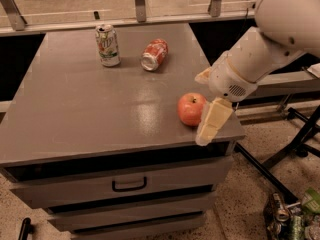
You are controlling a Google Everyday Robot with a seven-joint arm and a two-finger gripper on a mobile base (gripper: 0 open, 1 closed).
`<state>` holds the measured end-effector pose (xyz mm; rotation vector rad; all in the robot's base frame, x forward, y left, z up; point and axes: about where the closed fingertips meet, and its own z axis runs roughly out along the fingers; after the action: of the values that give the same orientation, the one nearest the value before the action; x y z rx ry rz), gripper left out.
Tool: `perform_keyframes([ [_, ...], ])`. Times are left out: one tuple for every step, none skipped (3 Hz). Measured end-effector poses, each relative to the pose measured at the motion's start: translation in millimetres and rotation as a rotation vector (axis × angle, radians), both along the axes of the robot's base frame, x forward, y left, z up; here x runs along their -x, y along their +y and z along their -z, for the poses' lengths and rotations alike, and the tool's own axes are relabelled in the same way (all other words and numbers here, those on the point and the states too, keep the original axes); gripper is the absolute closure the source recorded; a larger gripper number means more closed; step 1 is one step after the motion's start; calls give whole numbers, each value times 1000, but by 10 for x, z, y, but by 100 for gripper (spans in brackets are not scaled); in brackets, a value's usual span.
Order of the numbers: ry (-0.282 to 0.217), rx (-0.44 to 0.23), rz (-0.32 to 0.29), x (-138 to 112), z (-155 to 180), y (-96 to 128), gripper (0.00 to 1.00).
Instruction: Move apple near coke can
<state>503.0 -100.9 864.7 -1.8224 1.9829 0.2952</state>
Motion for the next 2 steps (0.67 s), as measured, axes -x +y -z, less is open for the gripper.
perform_keyframes([
  [7, -22, -6, -41, 91, 82, 0],
  [6, -21, -8, -35, 87, 91, 14],
])
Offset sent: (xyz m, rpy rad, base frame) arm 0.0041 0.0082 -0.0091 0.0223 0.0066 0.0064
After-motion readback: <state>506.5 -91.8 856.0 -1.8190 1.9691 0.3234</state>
